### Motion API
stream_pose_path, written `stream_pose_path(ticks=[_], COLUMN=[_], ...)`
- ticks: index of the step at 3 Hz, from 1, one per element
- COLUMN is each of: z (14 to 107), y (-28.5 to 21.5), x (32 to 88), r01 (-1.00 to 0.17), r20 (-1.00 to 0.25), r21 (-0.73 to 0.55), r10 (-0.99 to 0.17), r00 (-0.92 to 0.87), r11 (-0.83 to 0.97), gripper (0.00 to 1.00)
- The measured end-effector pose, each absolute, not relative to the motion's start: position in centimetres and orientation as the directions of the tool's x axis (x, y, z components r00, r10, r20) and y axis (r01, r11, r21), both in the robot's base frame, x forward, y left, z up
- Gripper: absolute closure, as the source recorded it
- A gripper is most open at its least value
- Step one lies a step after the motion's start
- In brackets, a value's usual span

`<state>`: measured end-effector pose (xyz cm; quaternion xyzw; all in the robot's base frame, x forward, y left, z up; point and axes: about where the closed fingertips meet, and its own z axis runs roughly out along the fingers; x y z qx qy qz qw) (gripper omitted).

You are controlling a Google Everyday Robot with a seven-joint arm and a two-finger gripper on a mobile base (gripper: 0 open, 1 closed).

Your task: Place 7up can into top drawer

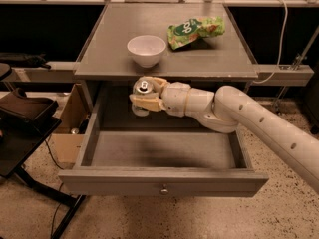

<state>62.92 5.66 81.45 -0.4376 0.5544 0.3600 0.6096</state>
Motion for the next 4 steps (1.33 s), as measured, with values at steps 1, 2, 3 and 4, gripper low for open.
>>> stream_pose_path(ticks=[1,2,3,4], z=[75.5,72.8,72.7,72.7], y=[1.5,-1.2,-1.1,-1.0], x=[60.9,58.2,57.8,57.8], r01=[-0.972,-0.99,-0.993,-0.993], r20=[-0.978,-0.961,-0.961,-0.961], r21=[-0.108,-0.058,-0.053,-0.053], r10=[-0.2,-0.277,-0.276,-0.276], r00=[0.065,0.021,0.021,0.021], r11=[0.209,0.125,0.108,0.108], gripper=[1.0,1.0,0.74,0.5])
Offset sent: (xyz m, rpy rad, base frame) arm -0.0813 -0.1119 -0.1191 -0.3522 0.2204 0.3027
